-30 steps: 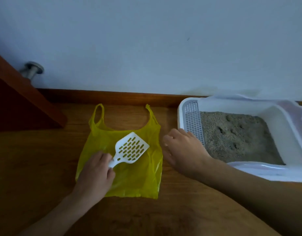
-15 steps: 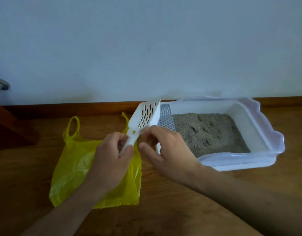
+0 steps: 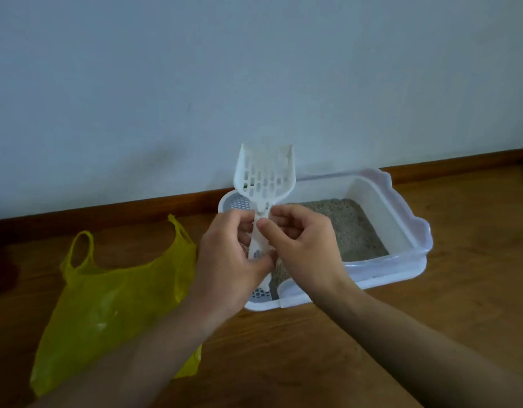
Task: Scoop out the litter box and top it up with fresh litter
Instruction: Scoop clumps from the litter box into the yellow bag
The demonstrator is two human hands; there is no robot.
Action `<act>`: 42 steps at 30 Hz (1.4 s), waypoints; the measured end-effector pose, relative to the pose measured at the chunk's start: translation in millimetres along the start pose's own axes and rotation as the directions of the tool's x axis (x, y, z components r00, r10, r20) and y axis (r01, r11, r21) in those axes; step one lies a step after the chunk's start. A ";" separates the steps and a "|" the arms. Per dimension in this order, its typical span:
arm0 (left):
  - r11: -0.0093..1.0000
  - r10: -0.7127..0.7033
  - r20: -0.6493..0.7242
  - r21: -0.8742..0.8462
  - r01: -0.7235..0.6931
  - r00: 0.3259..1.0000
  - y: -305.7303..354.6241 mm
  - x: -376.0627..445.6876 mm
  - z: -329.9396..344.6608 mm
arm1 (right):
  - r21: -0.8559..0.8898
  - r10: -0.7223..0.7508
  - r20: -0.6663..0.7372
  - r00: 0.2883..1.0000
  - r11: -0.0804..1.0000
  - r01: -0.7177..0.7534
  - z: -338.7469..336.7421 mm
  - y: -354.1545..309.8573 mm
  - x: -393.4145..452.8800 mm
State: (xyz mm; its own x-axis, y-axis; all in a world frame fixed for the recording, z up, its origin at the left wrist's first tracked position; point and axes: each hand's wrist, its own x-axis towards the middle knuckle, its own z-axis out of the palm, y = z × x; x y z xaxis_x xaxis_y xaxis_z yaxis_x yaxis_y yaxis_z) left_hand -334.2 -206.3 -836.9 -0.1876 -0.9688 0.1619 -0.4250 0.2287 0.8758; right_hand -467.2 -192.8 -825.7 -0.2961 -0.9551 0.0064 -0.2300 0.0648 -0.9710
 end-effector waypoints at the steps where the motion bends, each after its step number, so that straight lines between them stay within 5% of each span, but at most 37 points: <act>1: 1.000 -0.010 0.010 -0.020 0.010 1.000 2.0 0.1 5.0 | 0.023 0.015 0.000 1.000 1.000 -0.015 -3.5 3.4 2.3; 6: 0.997 0.009 0.095 -0.071 -0.002 0.995 11.6 0.9 18.8 | 0.066 0.014 0.021 1.000 0.998 -0.016 -13.9 18.6 9.9; 12: 0.993 -0.033 0.287 0.115 -0.001 0.957 18.7 -3.0 16.4 | -0.202 -0.080 -0.001 0.997 0.976 0.078 -38.2 35.0 16.6; 17: 0.918 -0.168 0.154 0.384 0.098 0.974 -5.3 8.3 -40.3 | -0.425 -0.179 0.133 0.975 0.878 0.220 -43.8 46.9 28.3; 23: 0.765 -0.388 0.102 0.589 0.259 0.916 -62.1 35.3 -97.4 | -0.583 -0.247 0.282 0.927 0.724 0.370 -41.9 56.0 33.4; 29: 0.660 -0.489 0.302 0.742 0.120 0.818 -124.4 73.2 -113.3 | -0.656 -0.227 0.316 0.921 0.649 0.385 -46.7 52.3 43.3; 36: 0.639 -0.520 0.385 0.768 0.048 0.762 -148.8 75.5 -101.0 | -0.728 -0.107 0.397 0.912 0.569 0.383 -57.3 12.8 49.8; 42: 0.587 -0.547 0.303 0.804 0.099 0.781 -182.6 78.3 -88.6 | -0.697 -0.165 0.419 0.893 0.572 0.433 -49.0 27.4 51.0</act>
State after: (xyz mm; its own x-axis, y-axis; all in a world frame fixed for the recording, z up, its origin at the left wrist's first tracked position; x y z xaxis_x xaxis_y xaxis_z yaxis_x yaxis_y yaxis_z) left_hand -192.7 -332.4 -943.9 -0.1825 -0.8524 -0.4900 -0.9796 0.1152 0.1645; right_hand -534.0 -225.6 -840.2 0.1621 -0.9846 0.0658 -0.9056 -0.1749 -0.3864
